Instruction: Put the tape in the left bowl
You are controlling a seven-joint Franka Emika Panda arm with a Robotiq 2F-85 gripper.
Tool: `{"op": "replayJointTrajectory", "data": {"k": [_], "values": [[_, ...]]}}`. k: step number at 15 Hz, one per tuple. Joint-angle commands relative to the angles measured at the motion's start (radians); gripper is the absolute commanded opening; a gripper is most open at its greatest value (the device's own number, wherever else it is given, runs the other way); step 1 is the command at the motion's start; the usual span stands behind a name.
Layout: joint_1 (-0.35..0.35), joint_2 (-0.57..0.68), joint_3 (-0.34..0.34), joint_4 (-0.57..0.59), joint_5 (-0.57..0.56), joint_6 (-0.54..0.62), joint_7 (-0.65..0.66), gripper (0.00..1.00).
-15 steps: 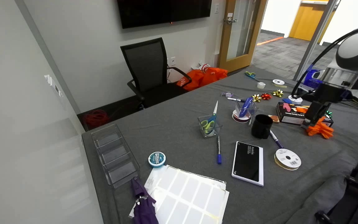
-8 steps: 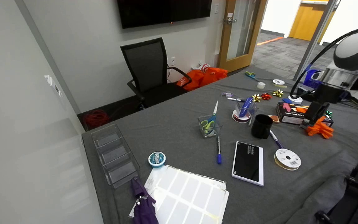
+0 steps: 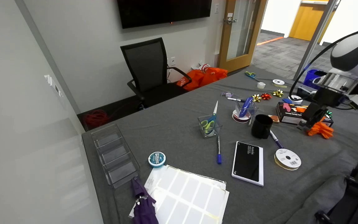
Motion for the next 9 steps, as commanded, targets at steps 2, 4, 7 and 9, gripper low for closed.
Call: {"op": "replayJointTrajectory", "data": {"k": [2, 4, 7, 9], "values": [[-0.067, 0.143, 0.015, 0.04, 0.173, 0.018, -0.178, 1.0], [-0.092, 0.201, 0.027, 0.055, 0.231, 0.032, -0.243, 1.0], [-0.126, 0.287, 0.045, 0.089, 0.301, 0.036, -0.321, 1.0], [-0.151, 0.342, 0.052, 0.112, 0.311, 0.006, -0.344, 1.0]]}}
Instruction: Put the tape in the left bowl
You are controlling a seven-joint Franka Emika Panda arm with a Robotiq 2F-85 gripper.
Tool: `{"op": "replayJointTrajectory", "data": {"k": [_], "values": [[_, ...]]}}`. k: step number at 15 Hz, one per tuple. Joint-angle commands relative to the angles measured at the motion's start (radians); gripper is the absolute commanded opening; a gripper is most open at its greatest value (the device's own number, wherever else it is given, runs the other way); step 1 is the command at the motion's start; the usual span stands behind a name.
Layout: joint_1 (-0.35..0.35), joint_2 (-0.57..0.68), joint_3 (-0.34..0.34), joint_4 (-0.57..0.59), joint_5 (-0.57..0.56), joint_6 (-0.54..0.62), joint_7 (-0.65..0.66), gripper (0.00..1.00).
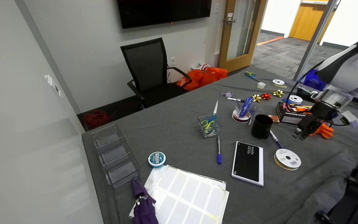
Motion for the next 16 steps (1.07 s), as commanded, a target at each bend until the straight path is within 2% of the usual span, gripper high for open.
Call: {"op": "replayJointTrajectory", "data": {"k": [1, 7, 14, 15, 16], "values": [[-0.064, 0.119, 0.041, 0.058, 0.042, -0.018, -0.074, 1.0], [-0.101, 0.219, 0.084, 0.078, 0.051, -0.004, -0.108, 1.0], [-0.12, 0.247, 0.123, 0.081, 0.091, -0.016, -0.121, 1.0], [-0.123, 0.248, 0.126, 0.083, 0.102, -0.022, -0.125, 0.75], [-0.124, 0.248, 0.126, 0.083, 0.112, -0.027, -0.128, 0.72]]}}
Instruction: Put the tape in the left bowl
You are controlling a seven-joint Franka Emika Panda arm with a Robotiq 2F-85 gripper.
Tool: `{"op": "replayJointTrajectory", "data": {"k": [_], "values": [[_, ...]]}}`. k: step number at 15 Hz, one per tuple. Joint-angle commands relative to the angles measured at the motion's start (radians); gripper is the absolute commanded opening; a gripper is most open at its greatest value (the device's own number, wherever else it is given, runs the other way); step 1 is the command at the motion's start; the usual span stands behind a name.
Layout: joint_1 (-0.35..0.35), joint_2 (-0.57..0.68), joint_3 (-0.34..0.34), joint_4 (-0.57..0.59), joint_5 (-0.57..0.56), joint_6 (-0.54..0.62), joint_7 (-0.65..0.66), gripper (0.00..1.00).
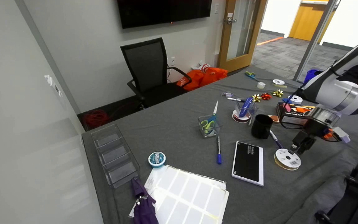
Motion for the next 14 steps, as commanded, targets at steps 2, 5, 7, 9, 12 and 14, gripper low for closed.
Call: {"op": "replayJointTrajectory", "data": {"k": [2, 5, 7, 9, 12, 14], "values": [[-0.036, 0.02, 0.02, 0.018, 0.055, -0.026, -0.047, 0.57], [-0.039, 0.014, 0.013, 0.014, 0.053, -0.032, -0.047, 0.37], [-0.04, 0.012, 0.01, 0.013, 0.047, -0.033, -0.042, 0.23], [-0.043, 0.011, 0.009, 0.013, 0.045, -0.034, -0.04, 0.09], [-0.046, 0.008, 0.006, 0.013, 0.038, -0.039, -0.033, 0.0], [-0.047, 0.004, 0.004, 0.013, 0.033, -0.047, -0.025, 0.0]]}}
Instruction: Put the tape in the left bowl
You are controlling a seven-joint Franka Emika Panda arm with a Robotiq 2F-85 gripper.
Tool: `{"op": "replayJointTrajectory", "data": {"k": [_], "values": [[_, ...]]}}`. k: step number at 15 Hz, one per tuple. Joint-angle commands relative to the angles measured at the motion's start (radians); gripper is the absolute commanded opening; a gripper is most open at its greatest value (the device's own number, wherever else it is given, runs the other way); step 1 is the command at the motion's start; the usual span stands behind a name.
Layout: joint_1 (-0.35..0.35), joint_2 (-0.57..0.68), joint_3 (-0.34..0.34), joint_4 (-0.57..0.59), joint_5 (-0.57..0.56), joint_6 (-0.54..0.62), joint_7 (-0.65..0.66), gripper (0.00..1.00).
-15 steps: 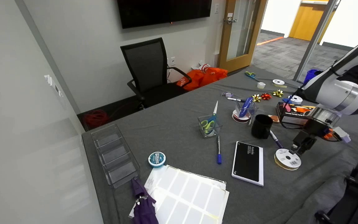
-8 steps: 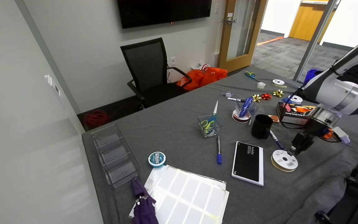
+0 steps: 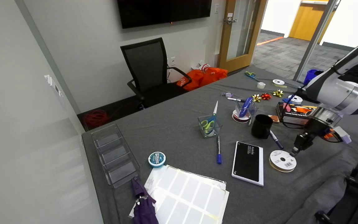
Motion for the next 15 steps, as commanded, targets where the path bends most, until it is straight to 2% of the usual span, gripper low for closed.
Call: {"op": "replayJointTrajectory", "data": {"k": [1, 5, 10, 15], "values": [[-0.023, -0.001, -0.001, 0.012, 0.0, -0.047, -0.013, 0.0], [-0.021, -0.024, -0.012, 0.007, -0.017, -0.096, 0.009, 0.0], [-0.014, -0.11, -0.027, -0.017, -0.026, -0.237, 0.06, 0.0], [0.008, -0.19, -0.029, -0.046, -0.001, -0.246, 0.066, 0.0]]}}
